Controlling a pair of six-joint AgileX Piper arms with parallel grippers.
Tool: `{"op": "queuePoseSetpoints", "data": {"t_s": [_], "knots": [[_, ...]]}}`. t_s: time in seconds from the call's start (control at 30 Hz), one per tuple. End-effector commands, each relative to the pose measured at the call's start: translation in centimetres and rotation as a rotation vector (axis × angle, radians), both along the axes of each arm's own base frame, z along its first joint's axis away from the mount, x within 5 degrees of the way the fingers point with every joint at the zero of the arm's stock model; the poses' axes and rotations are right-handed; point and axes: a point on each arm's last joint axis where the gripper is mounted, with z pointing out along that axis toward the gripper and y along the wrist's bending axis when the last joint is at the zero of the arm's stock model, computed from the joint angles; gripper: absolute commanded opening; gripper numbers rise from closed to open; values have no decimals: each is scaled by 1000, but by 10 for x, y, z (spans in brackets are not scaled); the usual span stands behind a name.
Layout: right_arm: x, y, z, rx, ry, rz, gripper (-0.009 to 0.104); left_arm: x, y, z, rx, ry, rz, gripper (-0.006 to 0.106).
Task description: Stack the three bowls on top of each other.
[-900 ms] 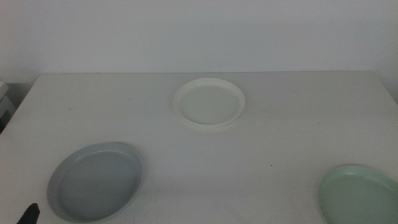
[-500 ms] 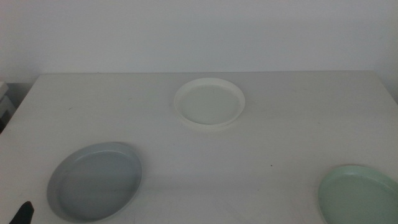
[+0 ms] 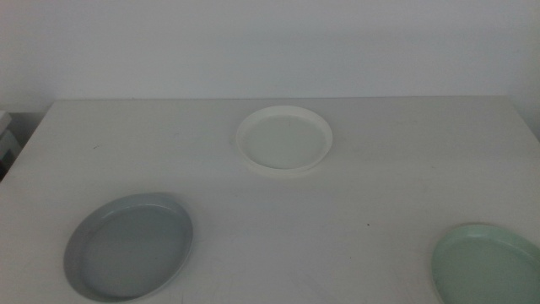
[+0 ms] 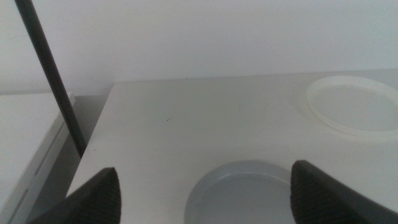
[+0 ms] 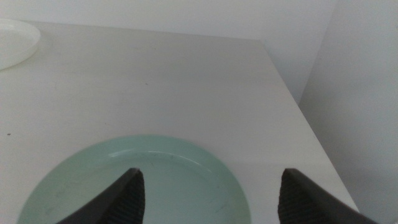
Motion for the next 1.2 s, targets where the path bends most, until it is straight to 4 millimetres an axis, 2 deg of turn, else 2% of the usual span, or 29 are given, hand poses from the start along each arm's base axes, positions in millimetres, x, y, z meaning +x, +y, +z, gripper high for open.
{"op": "queuePoseSetpoints", "data": {"t_s": [0.0, 0.3, 0.43, 0.77, 0.93, 1.17], "knots": [[0, 1, 10, -25, -105, 14, 55, 7, -1, 36, -22, -36, -3, 105], [0, 1, 10, -25, -105, 14, 55, 45, -2, 109, -17, 154, -6, 105], [0, 1, 10, -25, -105, 14, 55, 64, -2, 125, -14, 275, -7, 105], [0, 1, 10, -25, -105, 14, 55, 107, -3, 111, -9, 451, -5, 105], [0, 1, 10, -25, -105, 14, 55, 127, -3, 104, -8, 462, -4, 105], [0, 1, 10, -25, -105, 14, 55, 144, -3, 91, -4, 528, -2, 105]]}}
